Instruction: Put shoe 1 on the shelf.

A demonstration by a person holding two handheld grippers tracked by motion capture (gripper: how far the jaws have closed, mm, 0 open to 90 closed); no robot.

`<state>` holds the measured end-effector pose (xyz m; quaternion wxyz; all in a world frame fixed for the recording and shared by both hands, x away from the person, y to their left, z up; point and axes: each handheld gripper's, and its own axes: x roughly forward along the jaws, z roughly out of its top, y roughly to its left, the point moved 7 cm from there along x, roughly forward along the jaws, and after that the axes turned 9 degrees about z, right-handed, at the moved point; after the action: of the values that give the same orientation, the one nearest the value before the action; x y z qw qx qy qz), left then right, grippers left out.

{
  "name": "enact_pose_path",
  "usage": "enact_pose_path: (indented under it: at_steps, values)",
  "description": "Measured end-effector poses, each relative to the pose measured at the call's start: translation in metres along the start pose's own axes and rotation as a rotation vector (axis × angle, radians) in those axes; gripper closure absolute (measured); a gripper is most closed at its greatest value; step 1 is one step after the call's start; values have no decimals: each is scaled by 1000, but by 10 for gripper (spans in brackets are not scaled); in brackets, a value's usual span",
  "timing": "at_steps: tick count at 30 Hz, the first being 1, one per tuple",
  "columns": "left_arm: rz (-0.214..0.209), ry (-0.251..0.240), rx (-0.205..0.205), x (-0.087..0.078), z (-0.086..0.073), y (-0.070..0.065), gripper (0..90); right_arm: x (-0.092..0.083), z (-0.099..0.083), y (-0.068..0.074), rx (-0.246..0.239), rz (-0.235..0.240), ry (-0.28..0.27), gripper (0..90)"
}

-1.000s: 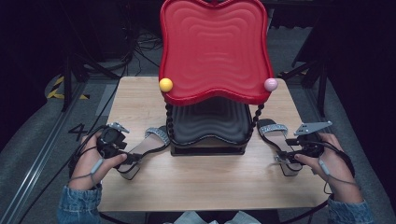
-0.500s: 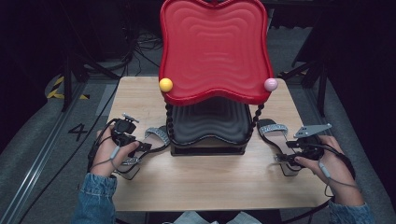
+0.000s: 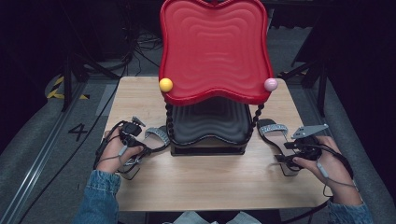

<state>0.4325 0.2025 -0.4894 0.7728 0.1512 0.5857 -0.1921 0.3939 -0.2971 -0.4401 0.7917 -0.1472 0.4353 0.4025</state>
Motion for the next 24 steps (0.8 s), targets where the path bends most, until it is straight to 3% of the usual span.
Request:
enact_pose_path:
  at_steps: [2, 5, 9, 13, 16, 21, 24]
  values:
    - [-9, 16, 29, 4, 2, -3, 249, 1, 0, 0, -2, 3, -2, 350]
    - [27, 45, 73, 9, 3, -1, 252, 2, 0, 1, 1, 5, 2, 350]
    - [31, 95, 107, 14, 5, 0, 295, 0, 0, 1, 0, 6, -1, 349]
    - [14, 138, 93, 21, 3, 1, 334, -1, 0, 0, 2, 4, -6, 349]
    - [25, 151, 81, 19, 4, 2, 391, -2, 0, 0, 1, 5, -10, 349]
    - [62, 177, 71, 17, 5, 0, 404, -6, 1, -1, -1, 2, -21, 350]
    - [77, 200, 33, 14, 3, 0, 406, -8, 1, -2, 6, 0, -30, 350]
